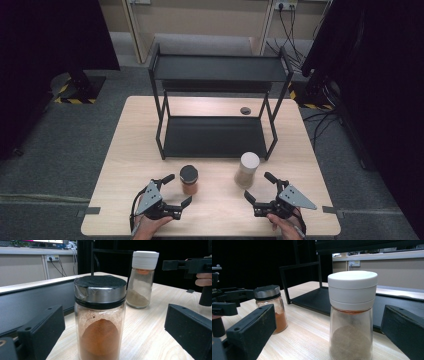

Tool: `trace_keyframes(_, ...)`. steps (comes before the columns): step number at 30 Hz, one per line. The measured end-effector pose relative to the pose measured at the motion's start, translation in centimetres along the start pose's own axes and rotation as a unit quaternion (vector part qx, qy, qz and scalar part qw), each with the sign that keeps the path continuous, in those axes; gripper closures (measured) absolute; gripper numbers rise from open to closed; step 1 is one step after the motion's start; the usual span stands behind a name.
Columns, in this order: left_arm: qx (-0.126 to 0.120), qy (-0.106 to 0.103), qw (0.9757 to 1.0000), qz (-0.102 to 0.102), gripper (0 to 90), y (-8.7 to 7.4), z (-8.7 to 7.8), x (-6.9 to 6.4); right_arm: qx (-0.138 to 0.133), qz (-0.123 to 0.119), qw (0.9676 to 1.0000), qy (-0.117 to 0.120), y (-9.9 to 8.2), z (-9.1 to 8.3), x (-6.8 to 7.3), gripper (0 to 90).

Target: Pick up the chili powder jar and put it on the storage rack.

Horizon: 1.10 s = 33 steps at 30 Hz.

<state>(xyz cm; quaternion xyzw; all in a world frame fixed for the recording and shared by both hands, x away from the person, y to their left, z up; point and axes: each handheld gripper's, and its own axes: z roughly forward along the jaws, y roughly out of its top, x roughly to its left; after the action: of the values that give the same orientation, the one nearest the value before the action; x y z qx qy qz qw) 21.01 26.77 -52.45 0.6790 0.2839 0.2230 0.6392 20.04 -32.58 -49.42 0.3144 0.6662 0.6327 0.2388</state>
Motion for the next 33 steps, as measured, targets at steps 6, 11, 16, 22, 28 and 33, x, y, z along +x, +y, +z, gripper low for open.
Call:
trace_keyframes(6,0.006,0.003,1.0000,-0.004,2.3,0.2,0.3,0.2,0.000,0.001,1.0000,0.000,0.0,0.0,0.0,0.4)
trace_keyframes(11,0.011,0.005,0.9999,-0.007,2.3,0.4,1.2,0.2,-0.001,0.001,1.0000,0.000,-0.1,0.0,0.0,0.4)
trace_keyframes(16,0.019,0.006,0.9998,-0.004,2.4,0.8,2.0,0.2,-0.003,0.000,1.0000,0.001,-0.1,0.0,0.0,0.4)
trace_keyframes(22,0.029,0.014,0.9995,-0.005,3.6,1.3,2.7,0.3,-0.003,0.003,1.0000,0.001,-0.1,0.0,0.0,0.3)
trace_keyframes(28,0.037,0.013,0.9992,-0.001,6.7,1.5,3.4,0.4,-0.003,0.003,1.0000,0.002,-0.1,0.0,0.0,0.4)
trace_keyframes(33,0.050,0.012,0.9987,-0.006,17.5,1.9,3.8,0.4,-0.004,0.004,1.0000,0.001,-0.1,0.0,0.0,0.5)
